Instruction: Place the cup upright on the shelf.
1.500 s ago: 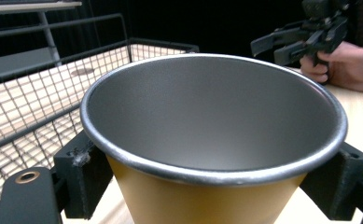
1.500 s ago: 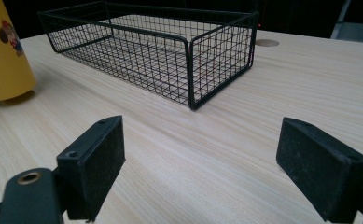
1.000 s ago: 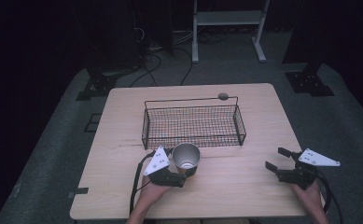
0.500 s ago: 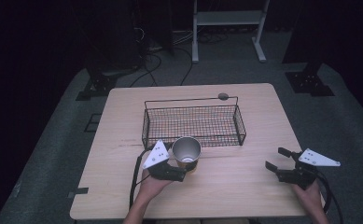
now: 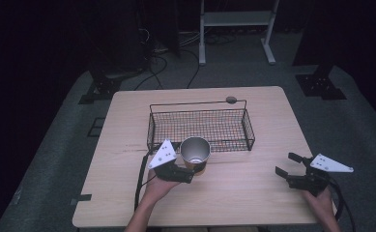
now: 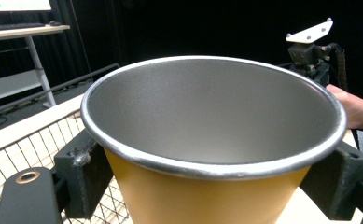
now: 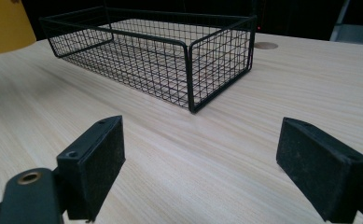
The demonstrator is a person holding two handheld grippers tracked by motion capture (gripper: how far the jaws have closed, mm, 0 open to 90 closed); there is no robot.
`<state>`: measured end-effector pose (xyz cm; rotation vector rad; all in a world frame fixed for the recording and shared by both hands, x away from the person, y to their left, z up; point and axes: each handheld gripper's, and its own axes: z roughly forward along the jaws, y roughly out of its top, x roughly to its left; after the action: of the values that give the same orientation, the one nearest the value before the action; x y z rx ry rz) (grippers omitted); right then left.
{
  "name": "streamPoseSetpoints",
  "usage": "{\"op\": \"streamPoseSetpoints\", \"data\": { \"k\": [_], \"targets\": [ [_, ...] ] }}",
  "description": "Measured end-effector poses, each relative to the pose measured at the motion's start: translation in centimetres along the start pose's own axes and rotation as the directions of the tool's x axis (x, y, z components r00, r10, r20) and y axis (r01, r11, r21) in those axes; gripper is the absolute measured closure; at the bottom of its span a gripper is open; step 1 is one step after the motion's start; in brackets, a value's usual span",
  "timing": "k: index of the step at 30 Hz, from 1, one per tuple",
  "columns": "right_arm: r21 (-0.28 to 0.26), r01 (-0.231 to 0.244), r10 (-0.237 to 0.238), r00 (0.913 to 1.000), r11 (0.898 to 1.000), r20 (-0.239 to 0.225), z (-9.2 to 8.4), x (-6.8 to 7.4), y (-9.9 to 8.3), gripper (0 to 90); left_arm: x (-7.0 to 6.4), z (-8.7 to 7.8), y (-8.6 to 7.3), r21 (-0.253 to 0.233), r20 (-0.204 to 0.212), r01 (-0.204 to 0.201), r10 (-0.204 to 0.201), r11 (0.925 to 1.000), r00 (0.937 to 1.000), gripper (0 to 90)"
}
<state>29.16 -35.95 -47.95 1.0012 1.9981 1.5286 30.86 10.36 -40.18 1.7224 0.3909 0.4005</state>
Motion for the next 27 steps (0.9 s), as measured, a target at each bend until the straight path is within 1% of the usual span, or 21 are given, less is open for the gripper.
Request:
{"op": "streamPoseSetpoints", "data": {
  "k": [5, 6, 10, 11, 13, 15, 19, 21, 26, 27],
  "targets": [
    [0.002, 0.001, -0.001, 1.0000, 1.000, 0.001, 0.0, 0.0, 0.0, 14.3, 0.4, 0.3, 1.1, -0.008, 0.009, -0.010, 0.010, 0.9999, 0.9999, 14.1],
    [0.002, 0.001, -0.001, 1.0000, 1.000, 0.001, 0.0, 0.0, 0.0, 14.3, 0.4, 0.3, 1.1, -0.008, 0.009, -0.010, 0.010, 0.9999, 0.9999, 14.1],
    [0.001, 0.001, -0.001, 1.0000, 1.000, 0.001, 0.0, 0.0, 0.0, 14.3, 0.7, 0.6, 1.8, 0.001, 0.016, -0.026, 0.026, 0.9997, 0.9996, 14.1],
    [0.000, 0.001, -0.001, 1.0000, 1.000, 0.002, 0.0, 0.0, 0.0, 14.3, 0.9, 0.8, 2.1, 0.007, 0.023, -0.034, 0.034, 0.9994, 0.9992, 14.2],
    [0.000, 0.000, 0.000, 1.0000, 1.000, 0.003, 0.0, 0.0, 0.0, 14.3, 1.0, 0.9, 2.3, 0.007, 0.029, -0.032, 0.031, 0.9995, 0.9991, 14.2],
    [0.001, 0.002, -0.002, 1.0000, 1.000, 0.003, 0.0, 0.0, 0.0, 14.3, 1.2, 1.0, 2.6, 0.011, 0.031, -0.040, 0.039, 0.9992, 0.9987, 14.1],
    [-0.001, 0.000, 0.000, 1.0000, 1.000, 0.003, 0.0, 0.0, 0.0, 14.3, 1.6, 1.2, 3.1, 0.003, 0.030, -0.040, 0.040, 0.9992, 0.9988, 14.1],
    [-0.001, 0.001, -0.001, 1.0000, 1.000, 0.003, 0.0, 0.0, 0.0, 14.3, 1.9, 1.2, 3.4, -0.006, 0.032, -0.033, 0.033, 0.9994, 0.9989, 14.1],
    [-0.002, -0.003, 0.003, 1.0000, 1.000, 0.003, 0.0, 0.0, 0.0, 14.3, 2.5, 1.4, 4.0, -0.010, 0.036, -0.039, 0.040, 0.9992, 0.9985, 14.1],
    [-0.001, -0.002, 0.002, 1.0000, 1.000, 0.003, 0.0, 0.0, 0.0, 14.3, 2.8, 1.5, 4.1, -0.014, 0.038, -0.040, 0.041, 0.9991, 0.9985, 14.1]
  ]
}}
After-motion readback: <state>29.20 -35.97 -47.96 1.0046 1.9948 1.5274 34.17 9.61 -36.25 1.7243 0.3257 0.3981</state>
